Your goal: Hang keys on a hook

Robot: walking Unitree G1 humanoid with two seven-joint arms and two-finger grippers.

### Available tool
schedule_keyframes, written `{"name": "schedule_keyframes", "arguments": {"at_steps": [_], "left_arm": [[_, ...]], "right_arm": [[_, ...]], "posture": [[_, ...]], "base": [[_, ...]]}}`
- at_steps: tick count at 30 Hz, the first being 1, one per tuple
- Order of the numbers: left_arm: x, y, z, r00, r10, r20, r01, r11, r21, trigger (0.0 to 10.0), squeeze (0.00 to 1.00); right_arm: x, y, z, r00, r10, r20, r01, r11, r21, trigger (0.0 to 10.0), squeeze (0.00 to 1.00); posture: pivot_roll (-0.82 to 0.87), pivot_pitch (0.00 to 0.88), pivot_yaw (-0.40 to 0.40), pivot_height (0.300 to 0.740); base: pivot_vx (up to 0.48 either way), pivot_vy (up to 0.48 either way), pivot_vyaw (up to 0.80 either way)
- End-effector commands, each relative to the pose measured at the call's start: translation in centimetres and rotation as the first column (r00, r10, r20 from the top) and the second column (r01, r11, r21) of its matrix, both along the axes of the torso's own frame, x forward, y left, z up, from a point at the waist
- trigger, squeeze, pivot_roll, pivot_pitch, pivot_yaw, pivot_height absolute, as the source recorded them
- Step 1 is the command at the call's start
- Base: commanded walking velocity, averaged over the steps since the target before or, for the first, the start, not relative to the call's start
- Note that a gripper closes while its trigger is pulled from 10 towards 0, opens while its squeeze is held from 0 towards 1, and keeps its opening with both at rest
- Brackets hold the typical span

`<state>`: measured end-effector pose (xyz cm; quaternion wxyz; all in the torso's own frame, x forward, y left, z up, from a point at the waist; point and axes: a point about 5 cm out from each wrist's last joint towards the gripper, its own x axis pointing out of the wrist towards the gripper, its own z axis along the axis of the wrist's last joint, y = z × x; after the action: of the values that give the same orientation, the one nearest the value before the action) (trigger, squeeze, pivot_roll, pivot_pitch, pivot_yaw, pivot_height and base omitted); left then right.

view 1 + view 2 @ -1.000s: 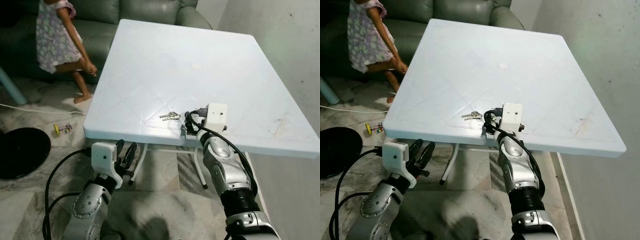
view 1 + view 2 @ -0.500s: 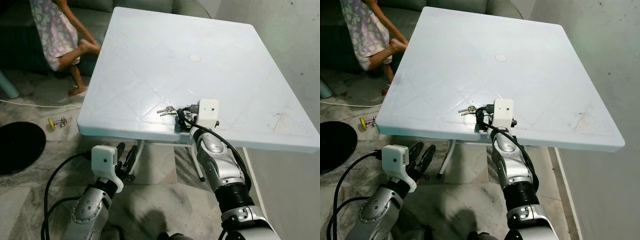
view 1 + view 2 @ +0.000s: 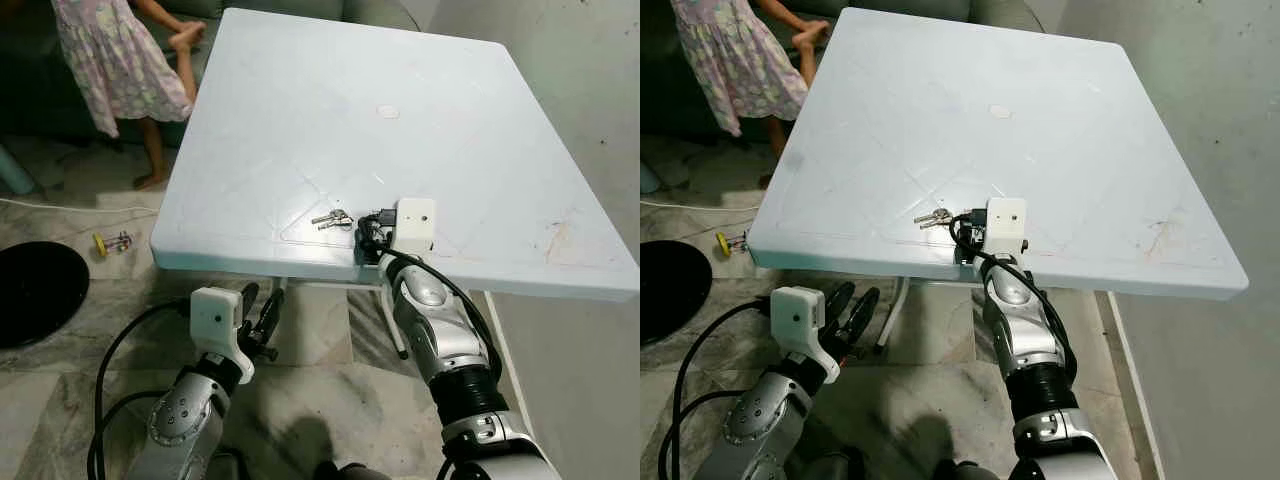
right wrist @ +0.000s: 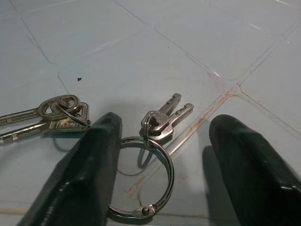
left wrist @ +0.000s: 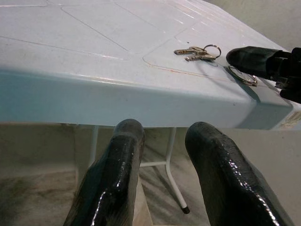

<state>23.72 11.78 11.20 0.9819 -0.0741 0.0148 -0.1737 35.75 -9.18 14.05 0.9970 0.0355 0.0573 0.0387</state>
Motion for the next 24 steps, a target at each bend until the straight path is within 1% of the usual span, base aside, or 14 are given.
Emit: {"name": "schedule_keyframes", "arguments": {"at_steps": [1,9,19,24], "left_arm": [[-0.19,-0.25,0.25,1.0,-0.006,0.003,0.006,1.0,-0.002,10.0,0.0],[-0.22,-0.21,0.34,1.0,0.003,0.004,-0.003,1.0,-0.002,10.0,0.0],[-0.31,-0.18,0.53,1.0,0.013,0.007,-0.013,1.0,-0.005,10.0,0.0],[-0.31,-0.11,0.55,1.0,0.019,0.008,-0.018,1.0,-0.003,10.0,0.0]], "right_arm": [[0.02,-0.33,-0.18,1.0,-0.014,-0.006,0.014,1.0,-0.017,0.0,0.0],[-0.03,-0.12,-0.11,1.0,-0.005,-0.001,0.005,1.0,-0.027,0.0,0.0],[-0.11,0.55,-0.14,1.0,0.009,-0.003,-0.009,1.0,-0.013,0.0,0.0],[-0.08,0.53,-0.17,1.0,0.008,-0.007,-0.008,1.0,-0.013,0.0,0.0]], "posture": [[0.17,0.204,-0.153,0.74],[0.18,0.207,-0.155,0.74],[0.19,0.213,-0.157,0.74],[0.19,0.214,-0.158,0.74]], "base": [[0.0,0.0,0.0],[0.0,0.0,0.0],[0.0,0.0,0.0],[0.0,0.0,0.0]]}}
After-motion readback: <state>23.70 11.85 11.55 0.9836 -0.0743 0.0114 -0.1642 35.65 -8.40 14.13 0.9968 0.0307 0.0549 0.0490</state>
